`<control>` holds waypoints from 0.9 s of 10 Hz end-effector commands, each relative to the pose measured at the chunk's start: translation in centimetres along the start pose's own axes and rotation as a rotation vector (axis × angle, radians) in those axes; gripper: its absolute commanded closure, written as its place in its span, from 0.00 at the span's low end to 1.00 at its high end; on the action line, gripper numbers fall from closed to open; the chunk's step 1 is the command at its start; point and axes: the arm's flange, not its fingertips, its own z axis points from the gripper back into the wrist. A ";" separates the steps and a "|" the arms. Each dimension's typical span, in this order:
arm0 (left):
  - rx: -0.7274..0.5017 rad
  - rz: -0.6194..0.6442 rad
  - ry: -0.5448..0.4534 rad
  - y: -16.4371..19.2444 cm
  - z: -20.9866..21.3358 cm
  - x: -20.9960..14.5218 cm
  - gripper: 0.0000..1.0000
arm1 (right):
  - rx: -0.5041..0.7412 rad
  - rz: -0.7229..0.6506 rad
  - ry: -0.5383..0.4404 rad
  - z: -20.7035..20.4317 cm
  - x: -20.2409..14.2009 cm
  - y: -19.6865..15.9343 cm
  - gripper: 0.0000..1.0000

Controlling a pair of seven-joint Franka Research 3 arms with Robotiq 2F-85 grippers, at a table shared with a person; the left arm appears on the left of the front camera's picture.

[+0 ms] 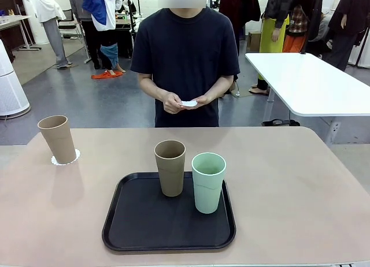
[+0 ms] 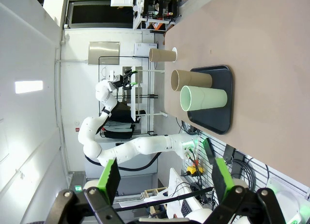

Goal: Place coasters on the table and set cups on them.
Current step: Pick up one Reusable plastic cup and place it on a coaster set by the human, then take one Reusable plastic cup from the Flat Tray and place it on a coaster set by the human.

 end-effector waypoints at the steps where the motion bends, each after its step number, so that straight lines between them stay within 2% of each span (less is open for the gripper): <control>1: 0.108 0.045 0.191 -3.1 -2.5 2.0 0.00 | 0.002 0.013 -0.005 0.0 0.1 0.0 0.00; 2: 0.123 0.019 0.282 -3.9 -3.3 3.3 0.00 | 0.002 0.013 -0.005 0.0 0.1 0.0 0.00; 4: 0.124 0.017 0.338 -5.0 -3.9 4.2 0.00 | 0.002 0.013 -0.005 0.0 0.1 0.0 0.00; 5: 0.089 -0.024 0.326 -4.3 -4.0 4.6 0.00 | 0.002 0.013 -0.005 0.0 0.1 0.0 0.00; 6: 0.132 -0.004 0.296 -3.9 -3.5 4.4 0.00 | 0.002 0.013 -0.005 0.0 0.1 0.0 0.00; 9: 0.132 -0.004 0.296 -3.9 -3.5 4.4 0.00 | 0.002 0.013 -0.005 0.0 0.1 0.0 0.00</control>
